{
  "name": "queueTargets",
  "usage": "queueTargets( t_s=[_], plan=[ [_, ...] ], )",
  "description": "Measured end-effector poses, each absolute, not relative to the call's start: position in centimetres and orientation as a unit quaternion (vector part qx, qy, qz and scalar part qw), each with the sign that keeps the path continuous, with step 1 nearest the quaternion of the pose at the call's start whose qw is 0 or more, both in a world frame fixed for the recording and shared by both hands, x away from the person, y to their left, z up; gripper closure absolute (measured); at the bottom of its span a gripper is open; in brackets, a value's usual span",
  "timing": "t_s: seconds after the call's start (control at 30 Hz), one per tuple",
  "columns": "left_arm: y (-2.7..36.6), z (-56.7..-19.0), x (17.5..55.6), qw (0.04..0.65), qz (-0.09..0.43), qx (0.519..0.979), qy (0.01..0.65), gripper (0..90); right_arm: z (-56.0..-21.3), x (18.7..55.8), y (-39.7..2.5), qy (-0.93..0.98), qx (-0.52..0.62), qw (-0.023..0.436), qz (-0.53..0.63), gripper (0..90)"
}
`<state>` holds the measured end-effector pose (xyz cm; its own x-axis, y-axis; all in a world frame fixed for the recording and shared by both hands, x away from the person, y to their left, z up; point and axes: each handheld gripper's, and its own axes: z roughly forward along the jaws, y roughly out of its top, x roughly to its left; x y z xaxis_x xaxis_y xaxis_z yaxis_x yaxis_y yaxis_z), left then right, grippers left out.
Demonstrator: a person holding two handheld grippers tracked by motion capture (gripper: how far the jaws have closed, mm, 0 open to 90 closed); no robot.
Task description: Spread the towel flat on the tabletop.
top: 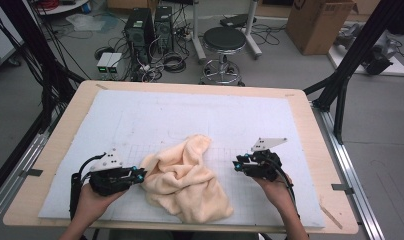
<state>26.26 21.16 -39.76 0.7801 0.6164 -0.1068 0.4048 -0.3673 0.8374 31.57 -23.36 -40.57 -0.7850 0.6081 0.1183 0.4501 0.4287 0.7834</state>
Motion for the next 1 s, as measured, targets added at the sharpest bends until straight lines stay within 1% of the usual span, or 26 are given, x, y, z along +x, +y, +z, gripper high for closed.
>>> queueTargets(
  t_s=[0.07, 0.23, 0.27, 0.37, 0.43, 0.5, 0.53, 0.57, 0.63, 0.67, 0.7, 0.83, 0.87, 1.0],
  plan=[
    [21.0, -39.7, 27.0, 0.471, 0.113, 0.816, 0.315, 83.5, -38.9, 31.7, -22.2, 0.834, 0.299, 0.074, 0.458, 60.6],
    [19.9, -39.6, 28.4, 0.467, 0.124, 0.816, 0.318, 83.6, -36.0, 33.1, -17.9, 0.840, 0.249, 0.075, 0.477, 54.2],
    [19.6, -39.5, 28.6, 0.467, 0.127, 0.814, 0.321, 83.6, -35.7, 33.6, -17.0, 0.840, 0.247, 0.067, 0.478, 51.7],
    [19.1, -39.2, 29.4, 0.466, 0.128, 0.815, 0.319, 83.7, -35.7, 35.3, -14.3, 0.840, 0.239, 0.033, 0.486, 47.8],
    [18.8, -39.1, 29.7, 0.463, 0.131, 0.816, 0.321, 83.8, -36.4, 36.5, -12.6, 0.853, 0.235, 0.020, 0.466, 46.5],
    [18.8, -39.0, 30.1, 0.461, 0.132, 0.816, 0.324, 83.9, -37.6, 37.3, -11.5, 0.865, 0.239, 0.011, 0.442, 47.0],
    [18.8, -39.0, 30.3, 0.460, 0.131, 0.816, 0.325, 83.9, -38.3, 37.7, -11.2, 0.872, 0.241, 0.003, 0.427, 48.7],
    [18.8, -39.0, 30.4, 0.461, 0.131, 0.814, 0.329, 83.9, -38.9, 37.9, -10.9, 0.879, 0.244, -0.003, 0.409, 54.7],
    [19.0, -39.1, 30.6, 0.460, 0.132, 0.812, 0.335, 83.9, -39.9, 37.9, -10.7, 0.899, 0.238, -0.010, 0.367, 73.3],
    [19.1, -39.1, 30.7, 0.458, 0.133, 0.812, 0.335, 83.9, -40.1, 37.7, -10.6, 0.908, 0.230, -0.008, 0.350, 78.9],
    [19.2, -39.0, 30.6, 0.460, 0.134, 0.810, 0.338, 83.9, -40.2, 37.4, -10.8, 0.913, 0.222, -0.002, 0.344, 81.5],
    [19.5, -38.2, 30.9, 0.476, 0.144, 0.792, 0.355, 84.4, -38.9, 36.3, -12.8, 0.913, 0.225, 0.024, 0.341, 83.0],
    [19.6, -37.8, 31.1, 0.481, 0.144, 0.787, 0.359, 84.5, -38.1, 35.9, -13.5, 0.908, 0.226, 0.031, 0.352, 83.1],
    [19.6, -35.4, 31.5, 0.496, 0.158, 0.774, 0.360, 84.6, -34.8, 34.1, -16.6, 0.900, 0.223, 0.081, 0.366, 83.1]
  ],
)
